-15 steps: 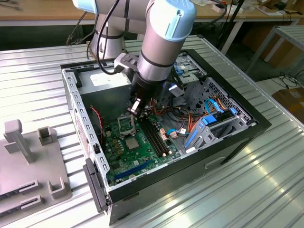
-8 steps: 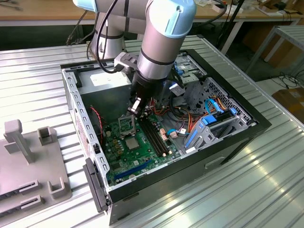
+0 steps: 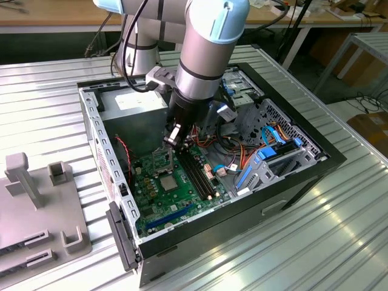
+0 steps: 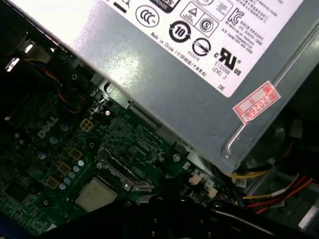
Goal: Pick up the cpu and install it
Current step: 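Close the cpu cover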
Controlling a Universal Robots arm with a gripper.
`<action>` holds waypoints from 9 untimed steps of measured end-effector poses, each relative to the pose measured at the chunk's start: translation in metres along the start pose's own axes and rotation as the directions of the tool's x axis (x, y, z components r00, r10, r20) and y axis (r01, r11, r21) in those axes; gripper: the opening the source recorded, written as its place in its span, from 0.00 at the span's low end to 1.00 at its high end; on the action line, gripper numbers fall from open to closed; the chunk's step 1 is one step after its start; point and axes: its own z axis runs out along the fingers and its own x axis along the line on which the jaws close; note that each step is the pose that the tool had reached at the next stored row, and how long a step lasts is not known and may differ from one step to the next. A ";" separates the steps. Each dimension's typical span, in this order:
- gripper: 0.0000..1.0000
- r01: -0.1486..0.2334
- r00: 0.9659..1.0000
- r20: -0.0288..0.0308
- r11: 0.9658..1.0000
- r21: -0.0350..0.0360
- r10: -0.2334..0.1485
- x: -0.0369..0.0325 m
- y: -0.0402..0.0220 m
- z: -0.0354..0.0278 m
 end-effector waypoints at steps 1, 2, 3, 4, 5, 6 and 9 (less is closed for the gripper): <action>0.11 0.000 1.000 -0.003 1.000 0.004 0.000 0.0000 0.0000 -0.0003; 0.11 0.000 1.000 -0.006 1.000 0.007 0.000 0.0000 0.0001 -0.0006; 0.11 0.000 1.000 -0.008 1.000 0.010 0.000 0.0001 0.0001 -0.0009; 0.11 0.000 1.000 -0.013 1.000 0.016 0.000 0.0001 0.0001 -0.0014; 0.11 0.001 1.000 -0.015 1.000 0.019 0.000 0.0000 0.0001 -0.0017; 0.11 0.001 1.000 -0.018 1.000 0.022 0.000 0.0001 0.0001 -0.0020; 0.11 0.001 1.000 -0.022 1.000 0.027 -0.001 0.0001 0.0002 -0.0039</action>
